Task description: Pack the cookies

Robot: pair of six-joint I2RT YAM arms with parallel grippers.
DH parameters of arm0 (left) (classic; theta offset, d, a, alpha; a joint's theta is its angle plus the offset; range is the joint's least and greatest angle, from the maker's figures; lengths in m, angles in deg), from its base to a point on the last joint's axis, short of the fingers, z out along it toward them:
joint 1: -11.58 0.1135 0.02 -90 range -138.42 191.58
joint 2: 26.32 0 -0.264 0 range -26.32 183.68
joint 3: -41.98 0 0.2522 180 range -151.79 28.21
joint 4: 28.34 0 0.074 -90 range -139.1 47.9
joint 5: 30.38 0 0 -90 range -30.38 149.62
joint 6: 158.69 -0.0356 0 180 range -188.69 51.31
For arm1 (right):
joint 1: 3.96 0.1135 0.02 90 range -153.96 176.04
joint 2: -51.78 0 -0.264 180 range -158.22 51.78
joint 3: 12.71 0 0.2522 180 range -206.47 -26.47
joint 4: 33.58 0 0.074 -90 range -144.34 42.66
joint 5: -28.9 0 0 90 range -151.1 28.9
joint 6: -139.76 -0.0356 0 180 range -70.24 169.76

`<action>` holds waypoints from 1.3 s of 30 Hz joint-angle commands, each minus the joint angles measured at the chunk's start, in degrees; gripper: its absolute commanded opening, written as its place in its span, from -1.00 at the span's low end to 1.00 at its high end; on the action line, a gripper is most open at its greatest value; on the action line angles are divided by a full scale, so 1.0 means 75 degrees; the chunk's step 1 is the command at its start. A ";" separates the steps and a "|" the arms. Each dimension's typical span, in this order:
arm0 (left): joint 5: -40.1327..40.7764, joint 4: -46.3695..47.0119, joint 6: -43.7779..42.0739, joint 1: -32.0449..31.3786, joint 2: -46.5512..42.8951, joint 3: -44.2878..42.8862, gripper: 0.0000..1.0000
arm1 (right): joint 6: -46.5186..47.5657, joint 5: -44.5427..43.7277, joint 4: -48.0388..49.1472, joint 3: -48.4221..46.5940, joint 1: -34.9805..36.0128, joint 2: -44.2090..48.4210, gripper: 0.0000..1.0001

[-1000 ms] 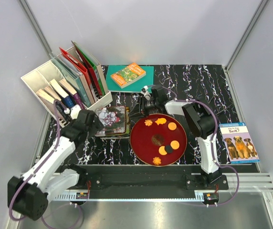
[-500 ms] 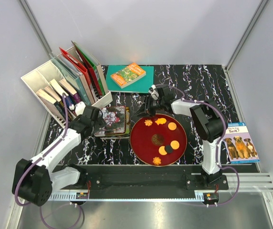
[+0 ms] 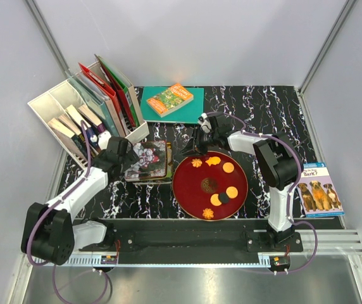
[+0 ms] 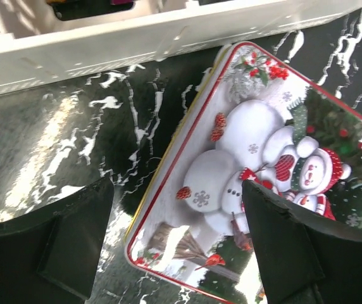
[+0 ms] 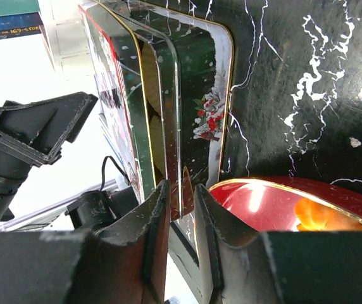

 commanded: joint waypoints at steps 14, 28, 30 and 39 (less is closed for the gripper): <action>-0.1647 0.1611 -0.0429 0.0098 0.0963 -0.0154 0.59 | 0.0230 -0.0187 -0.0156 -0.0490 -0.0027 0.0064 -0.38; -0.2175 0.1822 -0.0370 0.0098 0.0963 -0.0307 0.50 | 0.0289 0.0047 -0.0636 -0.0842 -0.0026 -0.0581 -0.39; -0.2222 0.1834 -0.0358 0.0086 0.0952 -0.0342 0.50 | 0.0289 0.0187 -0.0659 -0.0935 -0.0003 -0.0721 -0.40; -0.2374 0.1881 -0.0358 0.0051 0.0928 -0.0494 0.47 | 0.0301 0.0633 -0.0730 -0.1369 0.0208 -0.1096 -0.40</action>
